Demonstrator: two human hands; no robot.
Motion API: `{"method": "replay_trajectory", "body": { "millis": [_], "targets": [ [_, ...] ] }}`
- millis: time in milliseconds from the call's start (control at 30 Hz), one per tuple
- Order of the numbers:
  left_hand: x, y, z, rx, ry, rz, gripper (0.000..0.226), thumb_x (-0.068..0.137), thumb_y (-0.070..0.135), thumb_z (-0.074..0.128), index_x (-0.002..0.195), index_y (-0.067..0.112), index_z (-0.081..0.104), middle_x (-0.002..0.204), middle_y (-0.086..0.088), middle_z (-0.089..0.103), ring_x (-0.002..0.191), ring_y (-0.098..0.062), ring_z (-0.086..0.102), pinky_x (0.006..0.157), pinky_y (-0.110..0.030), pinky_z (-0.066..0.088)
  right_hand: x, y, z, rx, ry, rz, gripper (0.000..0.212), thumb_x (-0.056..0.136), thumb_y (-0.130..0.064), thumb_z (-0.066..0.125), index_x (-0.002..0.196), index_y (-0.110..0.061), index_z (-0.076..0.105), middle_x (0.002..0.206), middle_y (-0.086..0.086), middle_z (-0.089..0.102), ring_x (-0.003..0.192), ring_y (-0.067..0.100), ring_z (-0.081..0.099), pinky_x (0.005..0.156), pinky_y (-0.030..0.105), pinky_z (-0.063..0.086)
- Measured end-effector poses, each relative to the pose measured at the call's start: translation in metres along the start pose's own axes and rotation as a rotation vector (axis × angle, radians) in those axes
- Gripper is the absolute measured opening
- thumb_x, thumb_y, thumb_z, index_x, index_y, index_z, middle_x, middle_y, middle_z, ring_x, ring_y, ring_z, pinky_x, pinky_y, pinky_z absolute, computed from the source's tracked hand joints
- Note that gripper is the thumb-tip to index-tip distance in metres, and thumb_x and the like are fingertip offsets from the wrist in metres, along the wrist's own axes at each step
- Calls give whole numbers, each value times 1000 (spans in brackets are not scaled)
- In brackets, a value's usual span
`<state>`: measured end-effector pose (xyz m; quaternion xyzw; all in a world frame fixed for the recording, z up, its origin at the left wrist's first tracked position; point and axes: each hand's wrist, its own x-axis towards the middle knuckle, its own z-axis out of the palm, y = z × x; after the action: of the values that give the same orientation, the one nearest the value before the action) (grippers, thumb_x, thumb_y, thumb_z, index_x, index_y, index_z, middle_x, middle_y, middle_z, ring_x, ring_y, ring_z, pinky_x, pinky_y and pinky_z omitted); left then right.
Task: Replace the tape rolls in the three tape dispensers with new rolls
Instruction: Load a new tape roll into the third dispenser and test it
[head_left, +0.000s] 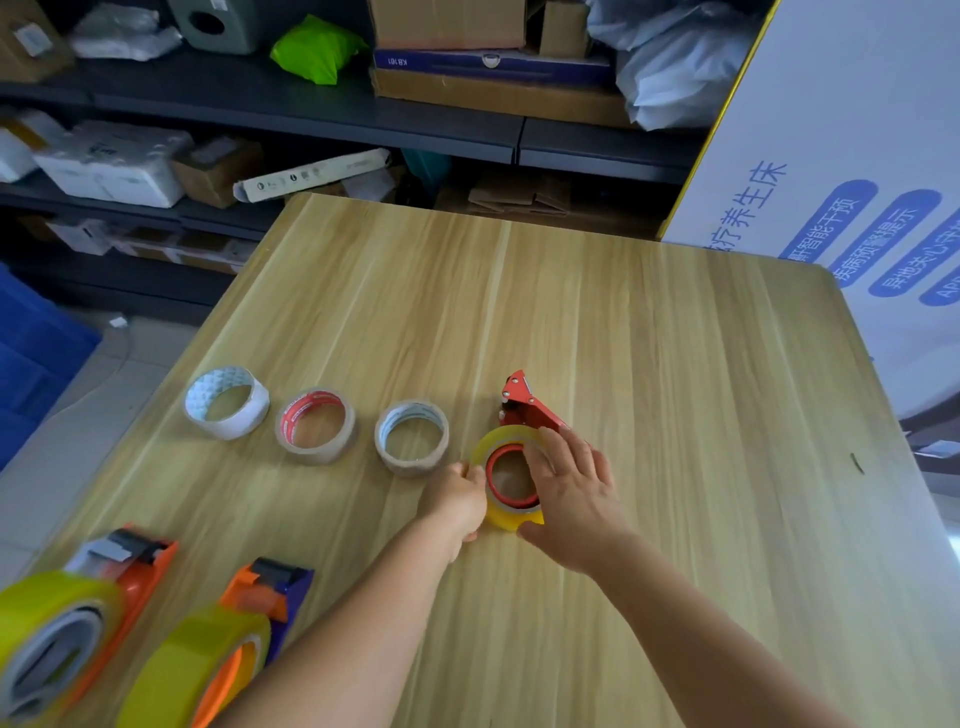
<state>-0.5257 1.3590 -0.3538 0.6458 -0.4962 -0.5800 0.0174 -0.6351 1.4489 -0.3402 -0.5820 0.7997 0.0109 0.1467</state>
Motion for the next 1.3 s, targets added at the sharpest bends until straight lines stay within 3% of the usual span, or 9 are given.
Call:
{"method": "replay_trajectory", "body": {
  "millis": [133, 233, 400, 533, 667, 767, 1000, 1200, 1300],
  "targets": [
    [4, -9, 7, 9, 13, 14, 41, 99, 37, 34, 137, 27, 44, 97, -5, 61, 70, -20, 57, 66, -33, 56, 1, -12, 8, -25, 149, -59, 57, 74, -37, 68, 126, -17, 55, 126, 4, 51, 124, 30, 45, 106, 40, 32],
    [2, -11, 9, -56, -25, -8, 43, 99, 35, 33, 141, 28, 39, 115, -7, 63, 81, -21, 58, 67, -32, 54, 4, -21, 19, 2, 27, -60, 44, 90, -37, 54, 128, -16, 46, 122, 1, 57, 120, 25, 47, 108, 35, 24],
    [-4, -21, 10, -122, -89, 34, 45, 98, 18, 32, 139, 31, 45, 100, 2, 65, 79, -18, 60, 78, -33, 54, 3, -16, 27, 83, 58, 1, 30, 91, -14, 50, 121, -15, 49, 110, 1, 64, 108, 23, 52, 100, 25, 29],
    [-13, -30, 8, 16, -4, 260, 35, 93, 12, 48, 123, 27, 58, 114, 0, 62, 91, -16, 60, 73, -25, 48, -3, 2, 18, 339, 82, 31, 35, 83, -14, 56, 118, -14, 56, 106, 1, 64, 104, 26, 52, 90, 29, 37],
    [-22, -26, 6, 53, 66, 552, 24, 87, 16, 64, 108, 26, 61, 110, 2, 61, 91, -4, 57, 73, -7, 40, -16, 9, -5, 722, 75, 136, 31, 73, -27, 52, 99, -16, 62, 75, -7, 57, 68, 12, 53, 57, 15, 36],
    [-29, -17, 5, 111, 54, 675, 21, 83, 23, 69, 102, 27, 61, 108, 5, 56, 92, 4, 52, 77, -1, 37, -27, 14, -14, 868, 93, 237, 31, 69, -35, 45, 85, -15, 61, 64, -5, 51, 56, 11, 46, 52, 23, 36],
    [-40, -4, 8, 217, -102, 692, 41, 79, 25, 74, 118, 26, 61, 116, 6, 57, 103, -3, 56, 78, 1, 36, -45, 21, -11, 1007, 80, 356, 38, 71, -37, 44, 82, -8, 65, 68, 0, 57, 64, 15, 51, 61, 31, 42],
    [-47, 7, 11, 290, -6, 689, 13, 80, 29, 72, 91, 25, 72, 99, 7, 68, 91, -8, 63, 75, -12, 44, -54, 24, -15, 1015, 60, 376, 37, 69, -38, 47, 90, -15, 65, 75, 4, 61, 69, 18, 55, 66, 34, 48],
    [-49, 15, 12, 314, 12, 693, 7, 82, 26, 70, 82, 20, 73, 86, 6, 72, 84, -10, 65, 75, -21, 46, -57, 22, -20, 970, 41, 349, 36, 76, -38, 59, 110, -25, 58, 85, -2, 67, 70, 12, 61, 62, 24, 50]
  ]
}}
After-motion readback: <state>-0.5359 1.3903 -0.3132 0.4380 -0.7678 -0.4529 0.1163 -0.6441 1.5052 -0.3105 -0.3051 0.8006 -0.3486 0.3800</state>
